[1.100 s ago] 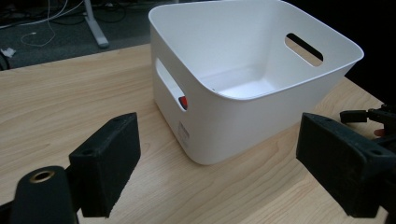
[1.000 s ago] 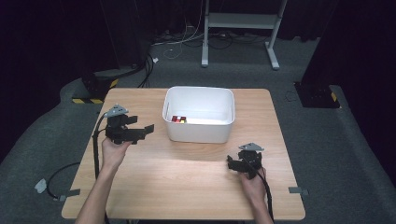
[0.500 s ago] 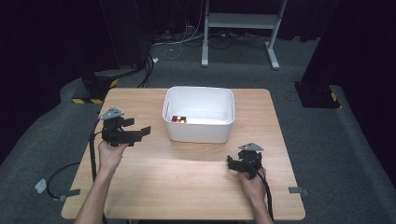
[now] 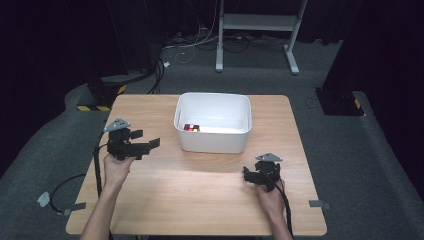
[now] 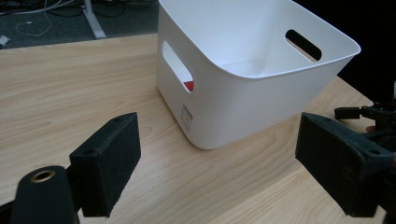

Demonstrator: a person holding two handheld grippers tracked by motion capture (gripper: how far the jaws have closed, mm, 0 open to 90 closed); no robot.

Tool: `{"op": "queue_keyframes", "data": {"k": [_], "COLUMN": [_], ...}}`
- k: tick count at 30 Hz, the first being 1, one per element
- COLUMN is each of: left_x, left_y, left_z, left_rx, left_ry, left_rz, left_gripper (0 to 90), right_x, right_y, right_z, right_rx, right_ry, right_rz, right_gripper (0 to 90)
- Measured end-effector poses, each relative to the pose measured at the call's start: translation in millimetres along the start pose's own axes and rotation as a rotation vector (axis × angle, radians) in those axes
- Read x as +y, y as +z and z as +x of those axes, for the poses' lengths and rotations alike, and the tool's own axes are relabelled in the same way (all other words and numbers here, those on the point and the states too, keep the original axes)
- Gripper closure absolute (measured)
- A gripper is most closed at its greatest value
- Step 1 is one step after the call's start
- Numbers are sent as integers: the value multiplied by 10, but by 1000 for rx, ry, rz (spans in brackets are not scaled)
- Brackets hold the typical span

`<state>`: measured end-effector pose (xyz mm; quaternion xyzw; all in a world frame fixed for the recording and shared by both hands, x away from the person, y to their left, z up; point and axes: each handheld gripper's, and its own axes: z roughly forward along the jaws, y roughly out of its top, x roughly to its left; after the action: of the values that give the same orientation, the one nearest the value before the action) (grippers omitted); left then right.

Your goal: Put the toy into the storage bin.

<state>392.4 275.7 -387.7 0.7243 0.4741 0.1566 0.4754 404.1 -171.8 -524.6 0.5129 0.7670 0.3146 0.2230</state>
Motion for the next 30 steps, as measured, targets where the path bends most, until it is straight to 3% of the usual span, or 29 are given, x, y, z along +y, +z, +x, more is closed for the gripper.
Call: {"op": "queue_keyframes", "data": {"k": [13,30], "left_x": [-98,-196], "left_y": [-46,-107], "left_z": [49,60], "left_rx": [2,37], "left_ry": [-16,-3], "left_rz": [0,-2], "left_gripper": [148,154], "right_x": [0,0], "right_y": [0,0], "right_z": [0,1], "right_rx": [0,-1], "right_ry": [0,1], "right_rz": [0,0], "right_gripper": [166,166]}}
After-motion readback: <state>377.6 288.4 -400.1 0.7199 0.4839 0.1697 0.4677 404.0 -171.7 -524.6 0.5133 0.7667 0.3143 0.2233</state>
